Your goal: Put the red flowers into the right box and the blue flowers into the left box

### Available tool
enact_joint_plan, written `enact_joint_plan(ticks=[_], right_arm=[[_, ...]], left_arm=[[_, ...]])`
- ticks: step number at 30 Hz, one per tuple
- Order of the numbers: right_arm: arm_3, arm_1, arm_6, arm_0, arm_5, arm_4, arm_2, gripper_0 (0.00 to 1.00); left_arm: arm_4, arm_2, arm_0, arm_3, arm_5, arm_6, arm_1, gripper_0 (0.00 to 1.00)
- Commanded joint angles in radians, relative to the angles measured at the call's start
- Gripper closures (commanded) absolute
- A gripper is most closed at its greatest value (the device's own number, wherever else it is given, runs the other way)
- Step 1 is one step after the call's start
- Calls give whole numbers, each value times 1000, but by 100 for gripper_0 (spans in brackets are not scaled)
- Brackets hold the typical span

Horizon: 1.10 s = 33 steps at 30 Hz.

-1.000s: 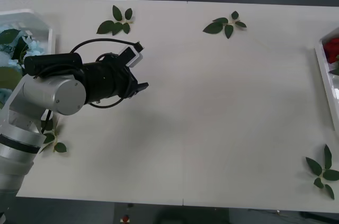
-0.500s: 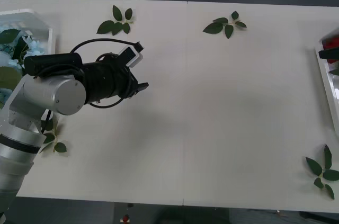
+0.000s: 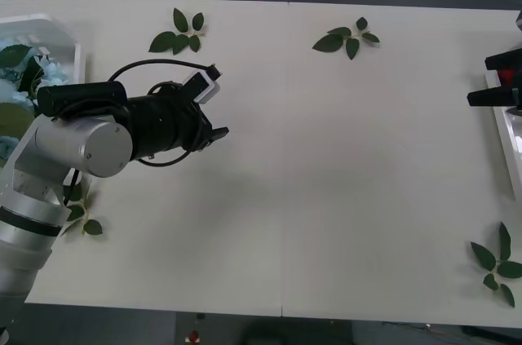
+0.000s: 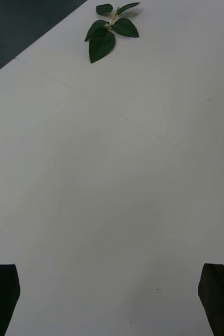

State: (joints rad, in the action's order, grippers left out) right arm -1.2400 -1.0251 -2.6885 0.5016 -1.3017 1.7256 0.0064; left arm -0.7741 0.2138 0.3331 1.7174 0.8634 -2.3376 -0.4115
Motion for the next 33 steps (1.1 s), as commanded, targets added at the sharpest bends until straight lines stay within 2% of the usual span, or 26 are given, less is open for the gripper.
enact_joint_plan(ticks=[1, 14, 22, 33], right_arm=[[-38, 59, -17, 22, -34, 40, -2, 5], [-85, 255, -17, 22, -114, -1, 14, 5], [-87, 321, -17, 22, -76, -1, 95, 5], [-87, 370, -17, 22, -77, -21, 101, 4]], left_arm=[[1, -4, 4, 25, -7, 20, 2, 0], [1, -4, 4, 25, -7, 20, 2, 0], [1, -4, 4, 25, -7, 20, 2, 0], [1, -4, 4, 25, -7, 20, 2, 0]])
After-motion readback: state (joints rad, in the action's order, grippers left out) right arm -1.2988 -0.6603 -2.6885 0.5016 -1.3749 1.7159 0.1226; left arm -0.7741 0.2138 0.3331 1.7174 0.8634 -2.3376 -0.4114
